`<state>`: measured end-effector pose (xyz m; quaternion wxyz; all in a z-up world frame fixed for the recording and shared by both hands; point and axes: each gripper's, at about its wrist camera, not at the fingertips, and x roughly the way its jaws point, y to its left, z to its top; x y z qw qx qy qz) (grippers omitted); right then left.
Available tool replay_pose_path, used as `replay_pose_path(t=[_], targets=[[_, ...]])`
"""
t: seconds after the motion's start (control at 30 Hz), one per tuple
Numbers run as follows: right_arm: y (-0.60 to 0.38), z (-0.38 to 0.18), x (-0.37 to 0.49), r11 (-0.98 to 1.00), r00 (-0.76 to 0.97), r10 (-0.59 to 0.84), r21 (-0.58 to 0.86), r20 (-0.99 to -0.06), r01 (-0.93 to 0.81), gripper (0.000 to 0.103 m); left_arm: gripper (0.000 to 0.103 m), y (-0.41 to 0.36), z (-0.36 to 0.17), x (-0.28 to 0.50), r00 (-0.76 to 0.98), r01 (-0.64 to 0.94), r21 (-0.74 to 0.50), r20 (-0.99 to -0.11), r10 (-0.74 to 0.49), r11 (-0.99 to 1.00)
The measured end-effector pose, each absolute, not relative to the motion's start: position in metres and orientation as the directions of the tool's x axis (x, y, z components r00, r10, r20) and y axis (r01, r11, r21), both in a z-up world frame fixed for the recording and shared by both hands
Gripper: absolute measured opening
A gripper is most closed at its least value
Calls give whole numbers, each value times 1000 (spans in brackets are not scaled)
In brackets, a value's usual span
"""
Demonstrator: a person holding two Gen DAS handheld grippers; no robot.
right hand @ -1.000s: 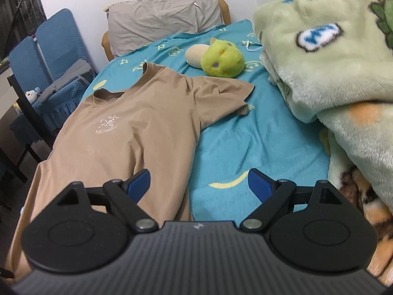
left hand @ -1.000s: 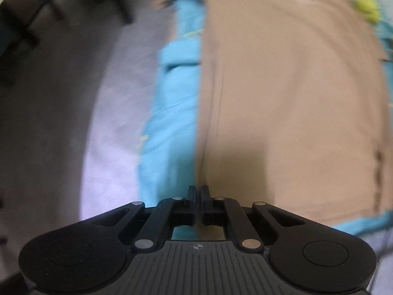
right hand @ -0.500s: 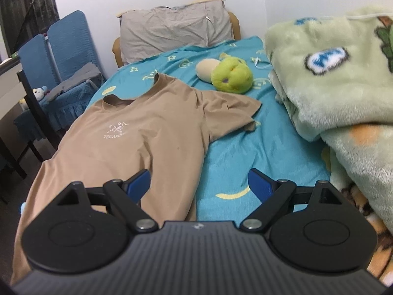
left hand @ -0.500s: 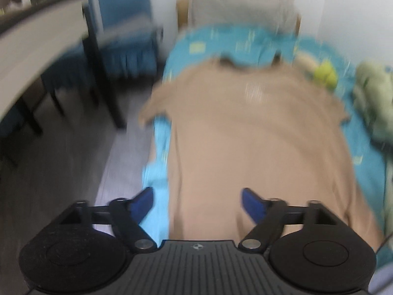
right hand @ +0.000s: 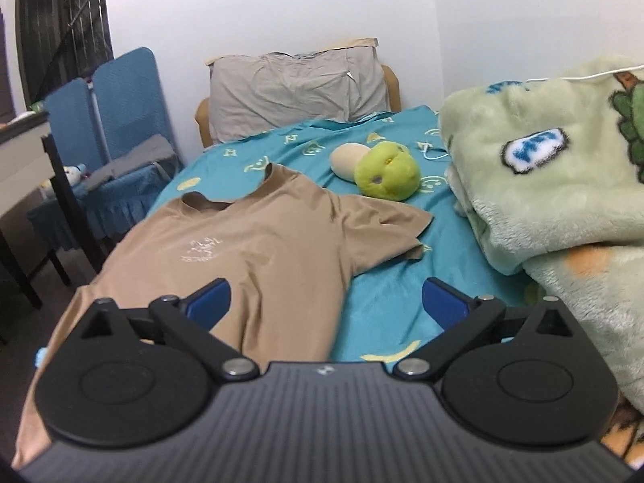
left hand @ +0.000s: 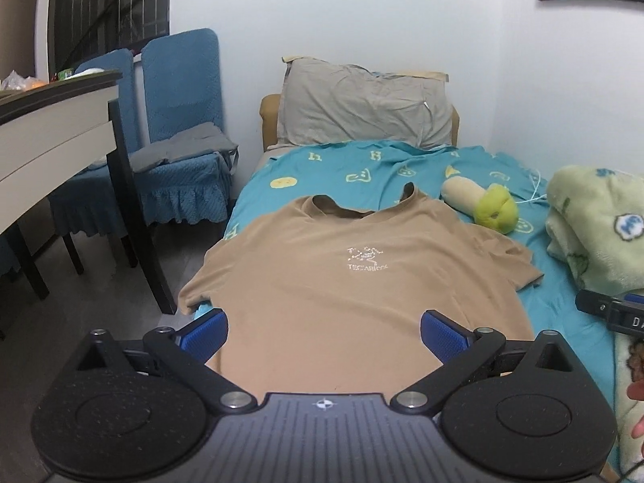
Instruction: Fold clothes
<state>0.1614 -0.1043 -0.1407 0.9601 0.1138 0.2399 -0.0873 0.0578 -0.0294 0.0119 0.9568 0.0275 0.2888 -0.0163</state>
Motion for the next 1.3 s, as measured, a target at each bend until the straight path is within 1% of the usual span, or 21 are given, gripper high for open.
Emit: replay_pose_path(t=[0.07, 0.1, 0.3, 0.47, 0.53, 0.67, 0.83, 0.93, 1.03, 1.2, 1.3], targets=[[-104, -142, 162, 957, 871, -109, 185, -480, 222, 103, 103, -25, -20, 67, 841, 52, 49, -540, -17, 997], [-104, -142, 163, 957, 871, -109, 187, -480, 223, 103, 103, -27, -28, 77, 846, 56, 51, -533, -20, 997], [-98, -146, 164, 959, 877, -118, 176, -465, 223, 103, 103, -41, -38, 97, 864, 48, 45, -504, -19, 998], [-100, -152, 167, 950, 878, -92, 222, -469, 218, 103, 103, -44, -46, 96, 871, 35, -6, -491, -34, 999], [-106, -157, 170, 931, 876, -52, 294, -480, 217, 103, 103, -39, -52, 94, 864, 32, -35, -501, -45, 999], [-124, -170, 179, 845, 875, 55, 489, -481, 216, 103, 103, -27, -60, 93, 848, 8, -82, -527, -51, 997], [-157, -197, 208, 626, 876, 162, 733, -454, 264, 103, 103, -7, -68, 93, 835, -57, -133, -550, -26, 989], [-176, -217, 227, 481, 887, 152, 817, -435, 319, 103, 103, 8, -76, 100, 816, -92, -196, -577, -39, 976], [-188, -234, 248, 400, 895, 122, 847, -429, 351, 103, 103, 17, -87, 111, 801, -105, -236, -596, -58, 966], [-202, -266, 290, 355, 895, 67, 849, -442, 392, 103, 103, 23, -105, 135, 786, -127, -255, -615, -60, 959], [-201, -274, 316, 421, 910, -3, 825, -416, 378, 103, 103, 22, -116, 147, 782, -130, -240, -621, -50, 962]])
